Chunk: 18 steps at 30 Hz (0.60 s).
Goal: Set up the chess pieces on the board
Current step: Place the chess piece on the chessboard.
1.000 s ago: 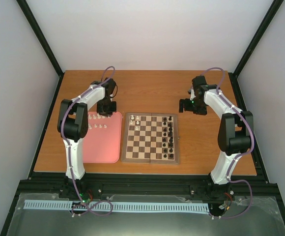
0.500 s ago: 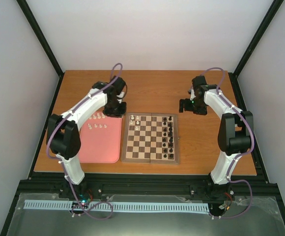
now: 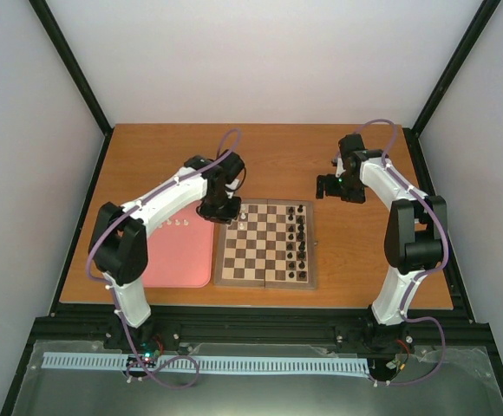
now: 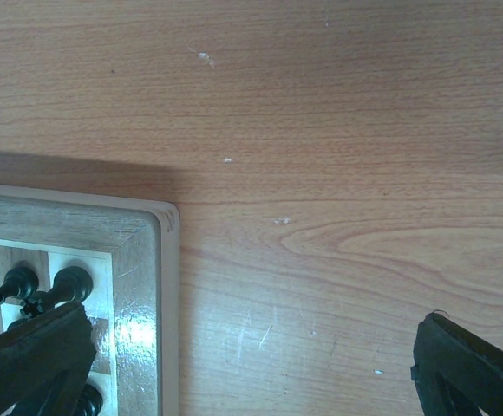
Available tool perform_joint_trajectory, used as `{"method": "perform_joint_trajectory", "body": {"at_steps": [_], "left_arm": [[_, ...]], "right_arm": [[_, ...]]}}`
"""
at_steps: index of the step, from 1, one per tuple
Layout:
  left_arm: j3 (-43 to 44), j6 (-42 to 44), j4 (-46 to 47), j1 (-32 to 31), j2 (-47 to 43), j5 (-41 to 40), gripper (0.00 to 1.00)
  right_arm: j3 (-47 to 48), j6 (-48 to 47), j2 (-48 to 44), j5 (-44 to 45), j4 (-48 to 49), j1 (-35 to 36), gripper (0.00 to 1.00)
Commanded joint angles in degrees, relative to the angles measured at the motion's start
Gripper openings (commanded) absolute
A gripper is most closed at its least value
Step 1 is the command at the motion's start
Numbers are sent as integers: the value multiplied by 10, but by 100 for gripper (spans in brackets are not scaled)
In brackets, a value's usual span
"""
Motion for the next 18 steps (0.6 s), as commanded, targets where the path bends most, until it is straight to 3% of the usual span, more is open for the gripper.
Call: {"method": "perform_joint_trajectory", "body": {"at_steps": [1,18], "left_arm": [[-12,-20,18,-11,15,-9,1],[32,-23,35,-13,89,-50,2]], "right_arm": [[-9,2,-19,7,8,-5,100],[-11,0,-22,10,9,-5,100]]}}
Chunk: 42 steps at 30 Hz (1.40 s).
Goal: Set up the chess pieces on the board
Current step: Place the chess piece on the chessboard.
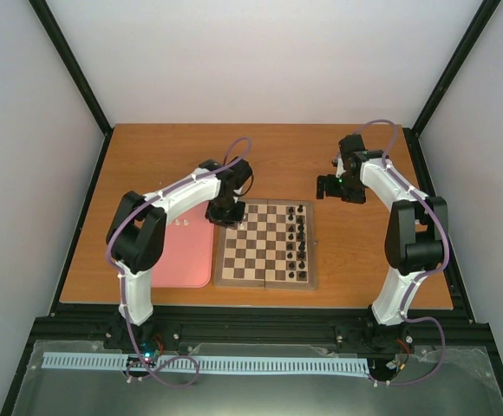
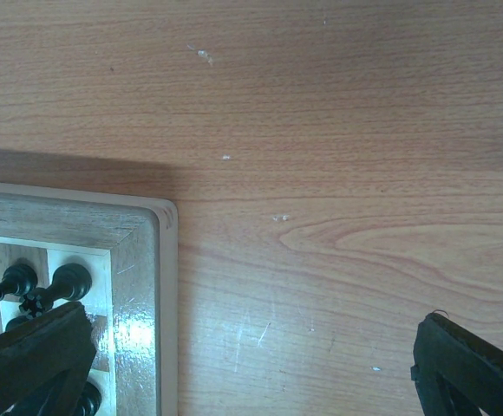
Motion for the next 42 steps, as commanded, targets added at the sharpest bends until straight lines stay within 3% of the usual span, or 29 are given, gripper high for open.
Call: {"method": "perform_joint_trajectory", "body": {"at_steps": [1,31,42], "left_arm": [[33,-5,8,-6,13,-14,2],[57,1,10,-6,56,-14,2],[55,1,12,-6,57,-15,7]], "right_arm": [[-4,0,-17,9,6,-5,100],[-1,-4,-5,10,5,-5,100],[0,-4,-4,7,5,-5,100]]}}
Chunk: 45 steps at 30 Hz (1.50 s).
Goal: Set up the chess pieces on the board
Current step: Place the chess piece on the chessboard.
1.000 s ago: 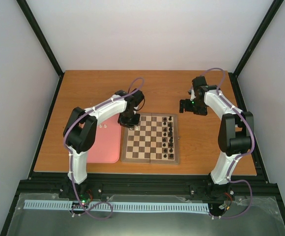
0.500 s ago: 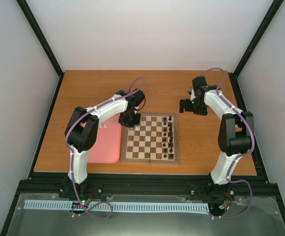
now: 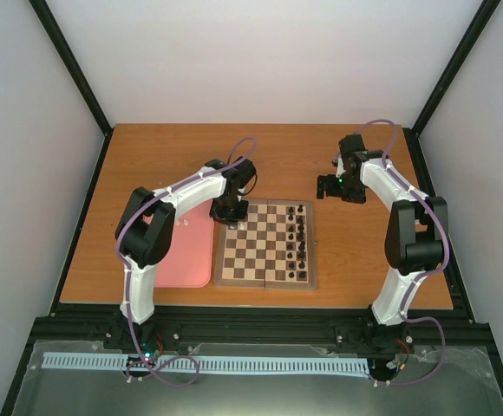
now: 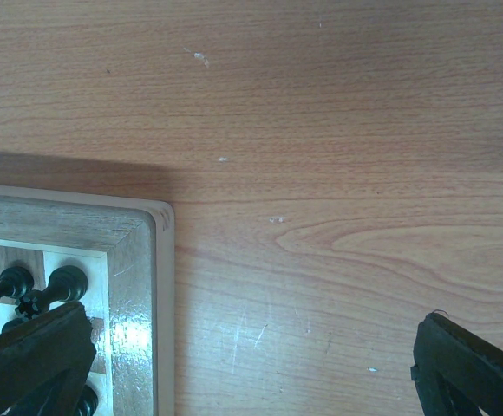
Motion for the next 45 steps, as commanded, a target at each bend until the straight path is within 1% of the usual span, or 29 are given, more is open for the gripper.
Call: {"method": "perform_joint_trajectory", "body": {"at_steps": [1,8,10,12,20,27,31,40,43,45], "left_arm": [[20,1,2,-6,8,-4,8],[20,2,4,-6,10,-3,13],[20,3,5,-6,9,-2,19],[20,2,5,-6,7,-2,21],[19,4,2,-6,0,-2,22],[22,6,-16,-6,-25,-7,23],[27,10,-33,-6,-47,-10,30],[49,11,-68,-5,-89,-30,37],[60,10,-79,3,-106,-45,42],[63,11,-83,16,-119,-53,50]], "right_arm": [[1,-4,-4,2,4,-5,100],[0,-5,-4,0,4,-5,100],[-2,-6,-4,-1,5,-5,100],[-2,-5,-5,-1,5,-5,100],[-2,-6,-6,-2,5,-5,100],[-4,-6,-7,-4,7,-5,100],[-5,-5,-8,-6,8,-5,100],[-5,-5,-11,-9,9,-5,100],[-6,-4,-11,-10,11,-5,100],[-7,-3,-11,-12,11,-5,100]]}}
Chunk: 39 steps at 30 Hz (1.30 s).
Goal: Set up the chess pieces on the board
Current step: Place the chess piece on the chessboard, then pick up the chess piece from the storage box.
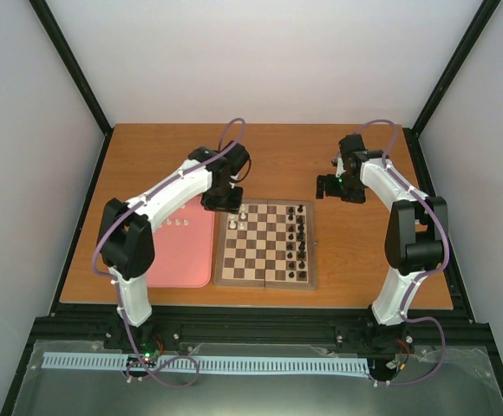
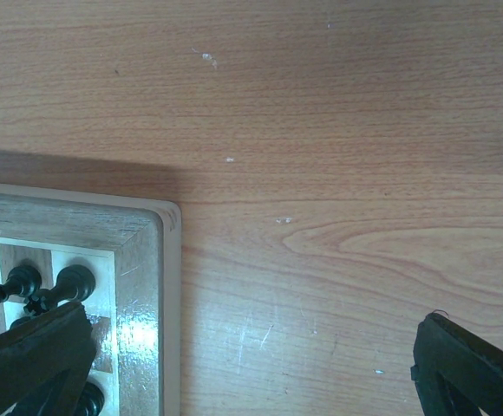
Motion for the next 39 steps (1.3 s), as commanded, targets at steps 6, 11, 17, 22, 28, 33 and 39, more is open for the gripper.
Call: {"method": "perform_joint_trajectory", "body": {"at_steps": [6,11,17,22,28,33,39], "left_arm": [[-19,3,-9,88,-78,-24,69],[-92,8,33,144,-87,-11,67],[-149,11,87,169,-65,10,61],[-158,16,109,174,-40,13,59],[-164,15,126,178,-18,8,55],[-169,17,131,184,-14,2,54],[-168,23,132,193,-8,-4,54]], "right_arm": [[-7,-5,-11,-7,9,-5,100],[-4,-4,-10,-9,8,-6,100],[-2,-4,-9,-9,4,-5,100],[-3,-3,-10,-5,3,-5,100],[-3,-3,-11,-3,2,-5,100],[-4,-4,-10,0,1,-5,100],[-3,-3,-6,-3,3,-5,100]]}}
